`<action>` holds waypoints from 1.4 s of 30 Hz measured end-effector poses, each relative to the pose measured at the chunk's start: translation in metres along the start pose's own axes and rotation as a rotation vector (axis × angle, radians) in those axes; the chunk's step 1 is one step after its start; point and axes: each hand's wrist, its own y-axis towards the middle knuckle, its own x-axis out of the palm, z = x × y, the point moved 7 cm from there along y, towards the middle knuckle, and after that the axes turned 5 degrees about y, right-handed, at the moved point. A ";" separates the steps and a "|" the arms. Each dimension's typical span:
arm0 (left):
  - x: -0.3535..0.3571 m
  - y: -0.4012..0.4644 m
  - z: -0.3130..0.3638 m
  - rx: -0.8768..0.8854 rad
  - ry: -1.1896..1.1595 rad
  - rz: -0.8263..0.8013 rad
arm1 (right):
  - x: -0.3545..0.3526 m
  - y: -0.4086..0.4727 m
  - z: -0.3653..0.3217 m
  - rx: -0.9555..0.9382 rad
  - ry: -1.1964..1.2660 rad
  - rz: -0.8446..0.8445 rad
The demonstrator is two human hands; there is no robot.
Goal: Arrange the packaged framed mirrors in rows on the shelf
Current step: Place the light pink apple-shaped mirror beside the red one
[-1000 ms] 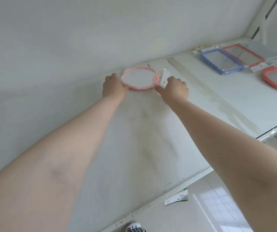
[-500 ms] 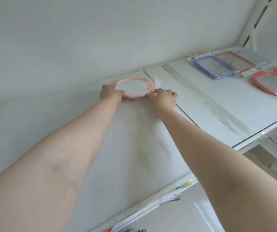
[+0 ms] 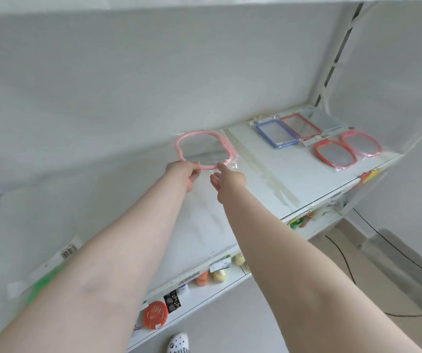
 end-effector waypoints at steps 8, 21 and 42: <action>-0.003 -0.071 -0.015 0.022 0.056 -0.037 | -0.034 -0.053 -0.013 -0.006 0.065 0.033; -0.082 -0.124 -0.056 -0.003 0.453 -0.355 | -0.129 -0.130 0.025 -0.079 -0.318 0.051; 0.065 -0.169 -0.142 -0.044 0.406 -0.619 | -0.300 -0.135 -0.010 -0.085 -0.043 0.166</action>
